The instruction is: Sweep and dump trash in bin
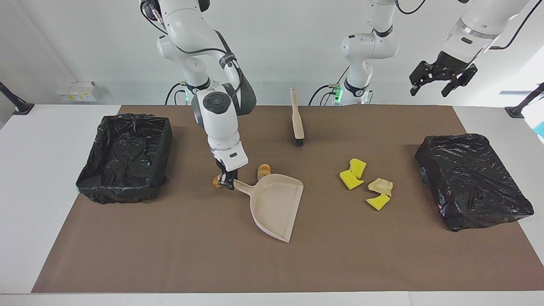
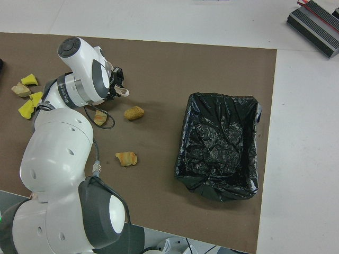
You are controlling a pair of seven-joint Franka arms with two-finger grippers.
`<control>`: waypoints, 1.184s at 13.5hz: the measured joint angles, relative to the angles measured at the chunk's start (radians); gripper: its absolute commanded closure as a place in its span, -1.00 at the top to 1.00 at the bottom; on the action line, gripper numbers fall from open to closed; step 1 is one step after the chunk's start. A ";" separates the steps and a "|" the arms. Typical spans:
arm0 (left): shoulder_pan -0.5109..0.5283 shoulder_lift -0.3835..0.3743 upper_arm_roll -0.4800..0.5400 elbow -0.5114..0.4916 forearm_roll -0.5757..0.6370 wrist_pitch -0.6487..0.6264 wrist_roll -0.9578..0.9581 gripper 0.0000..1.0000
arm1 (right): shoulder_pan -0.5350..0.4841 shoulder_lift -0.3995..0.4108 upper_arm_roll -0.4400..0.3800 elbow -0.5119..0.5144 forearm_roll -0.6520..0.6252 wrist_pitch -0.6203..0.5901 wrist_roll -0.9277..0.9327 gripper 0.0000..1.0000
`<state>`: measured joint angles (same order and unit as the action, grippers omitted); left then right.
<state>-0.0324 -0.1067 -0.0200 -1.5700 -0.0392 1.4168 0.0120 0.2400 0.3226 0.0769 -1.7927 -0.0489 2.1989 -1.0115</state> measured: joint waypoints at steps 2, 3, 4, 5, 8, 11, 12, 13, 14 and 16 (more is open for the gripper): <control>0.000 0.000 0.000 0.000 0.000 0.000 0.000 1.00 | -0.044 -0.028 -0.001 0.006 0.006 -0.068 -0.086 -1.00; 0.000 0.000 0.000 0.000 0.000 0.000 0.000 1.00 | -0.064 -0.039 -0.001 0.006 0.007 -0.084 -0.133 -1.00; 0.000 0.000 0.000 0.000 0.000 0.000 0.000 1.00 | -0.086 -0.045 -0.001 0.006 0.010 -0.090 -0.186 -1.00; 0.000 0.000 0.000 0.000 0.000 0.000 0.000 1.00 | -0.108 -0.047 -0.002 0.006 0.021 -0.093 -0.235 -1.00; 0.000 0.000 0.000 0.000 0.000 0.000 0.000 1.00 | -0.152 -0.047 -0.002 0.004 0.047 -0.095 -0.351 -1.00; 0.000 0.000 -0.001 0.000 -0.001 0.001 0.000 1.00 | -0.125 -0.052 0.013 0.006 0.047 -0.131 -0.393 -1.00; -0.001 0.000 -0.004 0.001 -0.003 0.002 0.000 1.00 | -0.095 -0.055 0.019 0.010 0.047 -0.131 -0.393 -1.00; -0.002 0.000 -0.011 0.002 -0.007 0.003 0.000 1.00 | -0.066 -0.056 0.021 0.021 0.047 -0.131 -0.393 -1.00; -0.007 0.000 -0.023 0.001 -0.025 0.003 -0.013 1.00 | -0.039 -0.056 0.022 0.038 0.044 -0.132 -0.393 -1.00; -0.052 -0.003 -0.042 -0.011 -0.053 0.003 -0.093 1.00 | 0.006 -0.058 0.022 0.049 -0.027 -0.134 -0.394 -1.00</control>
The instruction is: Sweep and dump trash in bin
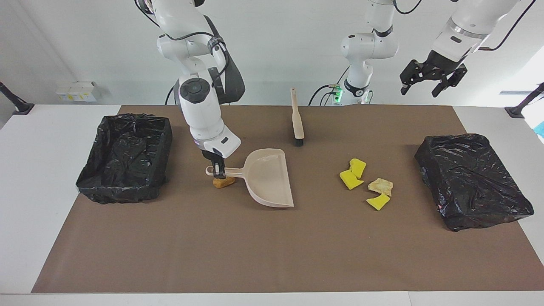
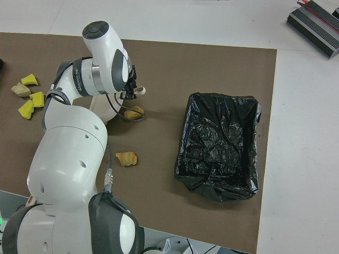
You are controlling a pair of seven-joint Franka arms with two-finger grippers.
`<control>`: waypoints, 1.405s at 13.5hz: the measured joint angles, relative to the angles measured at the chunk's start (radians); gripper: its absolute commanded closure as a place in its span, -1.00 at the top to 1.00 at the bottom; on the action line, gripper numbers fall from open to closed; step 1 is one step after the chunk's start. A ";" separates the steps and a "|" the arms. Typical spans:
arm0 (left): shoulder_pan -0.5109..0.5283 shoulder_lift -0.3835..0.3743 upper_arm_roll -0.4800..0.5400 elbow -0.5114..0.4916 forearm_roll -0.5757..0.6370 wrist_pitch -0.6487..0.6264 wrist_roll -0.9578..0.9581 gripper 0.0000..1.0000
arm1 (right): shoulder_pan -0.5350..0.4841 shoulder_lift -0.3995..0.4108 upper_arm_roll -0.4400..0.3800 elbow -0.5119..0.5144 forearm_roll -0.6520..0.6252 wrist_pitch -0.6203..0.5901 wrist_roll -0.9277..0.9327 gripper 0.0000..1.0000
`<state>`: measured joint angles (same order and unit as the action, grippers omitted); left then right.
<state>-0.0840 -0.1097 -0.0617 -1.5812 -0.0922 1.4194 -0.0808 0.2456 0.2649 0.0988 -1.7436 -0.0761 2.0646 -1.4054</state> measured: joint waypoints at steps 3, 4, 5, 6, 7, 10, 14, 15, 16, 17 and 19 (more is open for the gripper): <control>-0.156 -0.023 -0.016 -0.092 -0.006 0.038 -0.160 1.00 | 0.040 0.000 0.000 -0.003 -0.071 -0.003 0.012 -1.00; -0.216 -0.041 -0.020 -0.149 -0.006 0.071 -0.209 1.00 | 0.039 0.000 0.000 -0.007 -0.072 -0.003 0.012 -1.00; -0.277 -0.062 -0.022 -0.218 -0.007 0.113 -0.253 1.00 | 0.038 0.000 -0.002 -0.012 -0.073 -0.003 0.012 -1.00; -0.339 -0.088 -0.025 -0.303 -0.007 0.164 -0.297 1.00 | 0.036 0.000 -0.004 -0.018 -0.073 -0.003 0.012 -1.00; -0.396 -0.121 -0.026 -0.394 -0.008 0.209 -0.329 1.00 | 0.035 0.000 -0.004 -0.025 -0.073 -0.003 0.012 -1.00; -0.527 -0.219 -0.025 -0.599 -0.017 0.282 -0.422 1.00 | 0.032 -0.001 -0.005 -0.033 -0.073 -0.002 0.015 -1.00; -0.674 -0.272 -0.024 -0.815 -0.020 0.469 -0.462 1.00 | 0.029 -0.003 -0.005 -0.056 -0.073 0.009 0.029 -1.00; -0.699 -0.260 -0.024 -0.861 -0.020 0.533 -0.473 1.00 | 0.029 -0.006 -0.005 -0.073 -0.073 0.029 0.030 -1.00; -0.714 -0.235 -0.024 -0.898 -0.023 0.590 -0.476 1.00 | 0.027 -0.010 -0.005 -0.094 -0.073 0.050 0.032 -1.00; -0.728 -0.205 -0.023 -0.916 -0.026 0.627 -0.476 1.00 | 0.026 -0.013 -0.005 -0.117 -0.073 0.072 0.033 -1.00; -0.755 -0.138 -0.023 -0.925 -0.031 0.682 -0.478 1.00 | 0.025 -0.022 -0.005 -0.155 -0.073 0.100 0.036 -1.00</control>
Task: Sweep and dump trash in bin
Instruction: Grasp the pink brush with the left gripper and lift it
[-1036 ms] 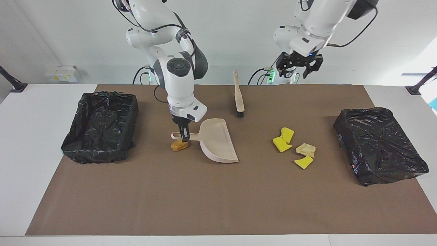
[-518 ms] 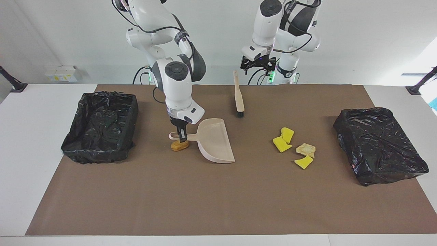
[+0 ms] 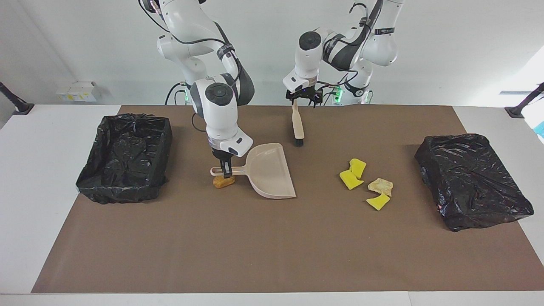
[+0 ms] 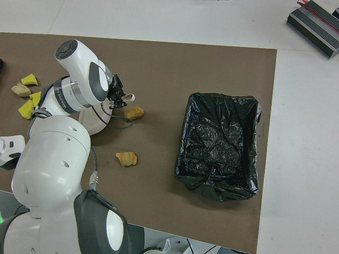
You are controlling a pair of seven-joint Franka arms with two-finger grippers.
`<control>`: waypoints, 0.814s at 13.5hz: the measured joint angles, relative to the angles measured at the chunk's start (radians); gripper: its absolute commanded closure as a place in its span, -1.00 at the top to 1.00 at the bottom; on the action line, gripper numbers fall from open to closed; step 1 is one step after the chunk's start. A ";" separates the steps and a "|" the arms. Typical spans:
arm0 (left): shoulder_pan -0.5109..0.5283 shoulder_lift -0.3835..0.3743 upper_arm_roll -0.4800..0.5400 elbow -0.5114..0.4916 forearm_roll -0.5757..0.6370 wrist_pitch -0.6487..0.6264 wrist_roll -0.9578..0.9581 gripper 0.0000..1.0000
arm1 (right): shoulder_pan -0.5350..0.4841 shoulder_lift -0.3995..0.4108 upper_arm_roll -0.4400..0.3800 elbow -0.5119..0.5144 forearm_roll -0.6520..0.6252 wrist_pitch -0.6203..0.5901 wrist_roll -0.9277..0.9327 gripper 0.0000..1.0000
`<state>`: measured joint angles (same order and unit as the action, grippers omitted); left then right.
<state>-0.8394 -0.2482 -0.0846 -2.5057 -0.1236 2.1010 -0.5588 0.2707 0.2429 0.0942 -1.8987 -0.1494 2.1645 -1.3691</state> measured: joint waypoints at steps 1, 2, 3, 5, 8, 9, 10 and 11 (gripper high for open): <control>-0.013 0.030 0.000 0.000 -0.006 0.023 -0.007 1.00 | 0.000 -0.005 0.000 -0.010 0.000 0.003 0.005 -1.00; -0.025 0.051 0.000 0.000 -0.023 0.039 -0.014 1.00 | 0.000 -0.010 0.000 -0.015 0.000 0.003 0.007 -1.00; -0.043 0.062 0.001 0.000 -0.045 0.047 -0.017 1.00 | 0.000 -0.013 0.001 -0.017 0.000 0.003 0.008 -1.00; -0.075 0.065 0.000 0.000 -0.062 0.046 -0.039 1.00 | 0.001 -0.016 0.001 -0.017 0.000 0.003 0.008 -1.00; -0.116 0.065 0.000 0.000 -0.065 0.046 -0.087 0.76 | 0.008 -0.032 0.001 -0.019 -0.023 0.003 0.008 -1.00; -0.121 0.065 0.001 0.000 -0.065 0.045 -0.094 0.02 | 0.011 -0.038 0.001 -0.022 -0.041 0.002 0.008 -1.00; -0.122 0.064 0.001 0.000 -0.065 0.040 -0.097 -0.62 | 0.014 -0.041 0.002 -0.024 -0.049 0.002 0.008 -1.00; -0.122 0.064 0.003 0.000 -0.066 0.030 -0.099 -1.00 | 0.016 -0.042 0.003 -0.025 -0.053 0.002 0.008 -1.00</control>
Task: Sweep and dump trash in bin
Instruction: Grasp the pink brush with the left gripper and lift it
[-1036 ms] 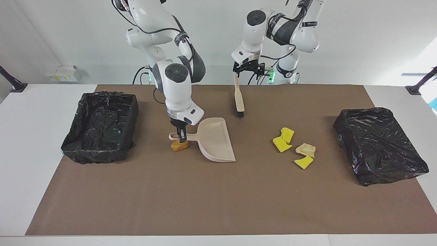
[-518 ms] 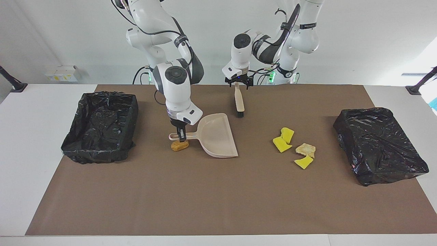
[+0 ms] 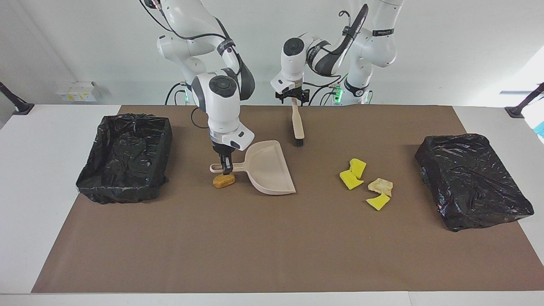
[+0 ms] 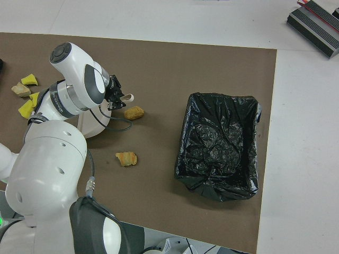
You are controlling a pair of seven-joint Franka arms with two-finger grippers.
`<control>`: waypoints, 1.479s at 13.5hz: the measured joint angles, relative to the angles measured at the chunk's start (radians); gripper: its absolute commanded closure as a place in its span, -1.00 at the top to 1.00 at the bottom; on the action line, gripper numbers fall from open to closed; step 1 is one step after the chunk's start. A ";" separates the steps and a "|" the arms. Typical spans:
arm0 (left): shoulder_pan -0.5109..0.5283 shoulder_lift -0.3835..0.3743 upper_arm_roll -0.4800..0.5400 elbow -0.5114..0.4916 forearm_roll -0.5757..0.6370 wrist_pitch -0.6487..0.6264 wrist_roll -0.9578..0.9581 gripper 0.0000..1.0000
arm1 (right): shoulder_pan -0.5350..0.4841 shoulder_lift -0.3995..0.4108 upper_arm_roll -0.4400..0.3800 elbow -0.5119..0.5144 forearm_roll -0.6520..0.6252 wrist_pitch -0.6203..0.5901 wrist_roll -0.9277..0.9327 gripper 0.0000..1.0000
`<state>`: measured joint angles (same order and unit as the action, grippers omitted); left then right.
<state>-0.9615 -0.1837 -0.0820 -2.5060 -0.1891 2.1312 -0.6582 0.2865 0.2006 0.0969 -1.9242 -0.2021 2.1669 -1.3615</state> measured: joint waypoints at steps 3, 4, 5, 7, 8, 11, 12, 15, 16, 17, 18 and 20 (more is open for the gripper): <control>0.001 0.000 0.009 0.000 0.000 -0.029 -0.002 -1.00 | 0.000 -0.002 0.000 -0.002 -0.001 0.000 0.001 -1.00; 0.005 0.000 0.015 0.002 -0.001 -0.048 0.001 -1.00 | 0.000 -0.002 0.000 -0.003 -0.001 0.000 0.005 -1.00; 0.022 -0.002 0.021 0.007 -0.001 -0.076 0.012 -1.00 | 0.000 -0.003 0.000 -0.003 -0.001 0.000 0.016 -1.00; 0.086 -0.007 0.028 0.045 -0.001 -0.188 0.069 -1.00 | 0.005 -0.006 0.001 -0.003 -0.001 0.000 0.056 -1.00; 0.129 -0.012 0.032 0.074 -0.001 -0.243 0.086 -1.00 | 0.013 -0.008 0.001 -0.003 -0.002 0.000 0.084 -1.00; 0.291 -0.024 0.039 0.199 0.000 -0.408 0.095 -1.00 | 0.060 -0.017 0.003 -0.003 -0.003 -0.007 0.247 -1.00; 0.366 -0.027 0.040 0.253 0.002 -0.461 0.101 -1.00 | 0.074 -0.021 0.003 -0.003 -0.005 -0.007 0.302 -1.00; 0.566 -0.027 0.046 0.379 0.059 -0.528 0.174 -1.00 | 0.106 -0.020 0.004 -0.006 -0.009 -0.004 0.377 -1.00; 0.624 -0.019 0.046 0.393 0.077 -0.528 0.231 -1.00 | 0.118 -0.018 0.004 -0.008 -0.014 0.000 0.394 -1.00; 0.699 -0.001 0.045 0.409 0.085 -0.528 0.312 -1.00 | 0.133 -0.011 0.004 -0.009 -0.019 0.003 0.406 -1.00; 0.778 0.026 0.047 0.436 0.088 -0.528 0.384 -1.00 | 0.144 -0.003 0.005 -0.009 -0.021 0.005 0.415 -1.00; 0.916 0.106 0.050 0.520 0.115 -0.527 0.470 -1.00 | 0.151 0.012 0.004 -0.008 -0.023 0.011 0.418 -1.00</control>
<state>-0.0452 -0.0774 -0.0322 -1.9862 -0.0740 1.6037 -0.1886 0.4378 0.2122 0.1013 -1.9326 -0.2255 2.1781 -0.9431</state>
